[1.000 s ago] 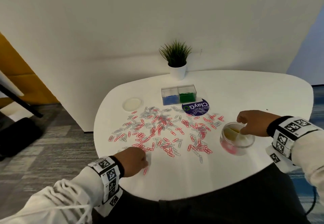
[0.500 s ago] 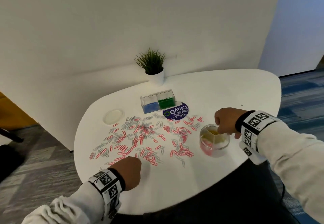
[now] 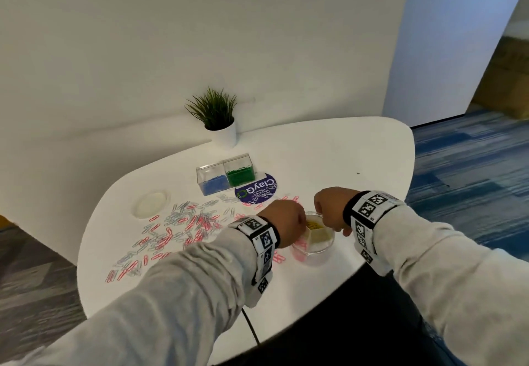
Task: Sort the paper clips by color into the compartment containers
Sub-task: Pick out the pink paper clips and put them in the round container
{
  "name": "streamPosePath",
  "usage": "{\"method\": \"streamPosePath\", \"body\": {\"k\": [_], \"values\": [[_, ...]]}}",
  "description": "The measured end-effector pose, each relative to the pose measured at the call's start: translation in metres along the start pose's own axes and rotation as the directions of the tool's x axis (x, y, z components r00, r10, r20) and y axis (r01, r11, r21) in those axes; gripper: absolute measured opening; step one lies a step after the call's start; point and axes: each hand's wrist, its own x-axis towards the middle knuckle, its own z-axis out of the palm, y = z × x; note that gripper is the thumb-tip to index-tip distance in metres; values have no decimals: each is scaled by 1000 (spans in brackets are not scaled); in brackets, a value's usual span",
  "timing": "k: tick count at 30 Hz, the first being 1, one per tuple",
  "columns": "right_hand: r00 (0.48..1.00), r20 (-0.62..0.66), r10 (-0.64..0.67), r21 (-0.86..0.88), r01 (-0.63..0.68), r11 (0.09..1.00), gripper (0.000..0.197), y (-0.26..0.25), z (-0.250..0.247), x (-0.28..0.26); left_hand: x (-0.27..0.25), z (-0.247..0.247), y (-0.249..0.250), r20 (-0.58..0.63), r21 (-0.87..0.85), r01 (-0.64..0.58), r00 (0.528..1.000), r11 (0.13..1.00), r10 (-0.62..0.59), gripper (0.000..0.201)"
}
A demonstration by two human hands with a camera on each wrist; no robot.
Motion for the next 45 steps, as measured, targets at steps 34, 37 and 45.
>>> {"method": "streamPosePath", "body": {"k": [34, 37, 45], "values": [[953, -139, -269, -186, 242, 952, 37, -86, 88, 29, -127, 55, -159, -42, 135, 10, 999, 991, -5, 21], [968, -88, -234, -163, 218, 962, 33, -83, 86, 31, -127, 61, -159, -36, 251, -66, 996, 966, 78, 25], [979, -155, -134, 326, 178, 928, 13, -73, 64, 28, -137, 52, -169, -145, 35, 83, 986, 996, -78, 12]]}}
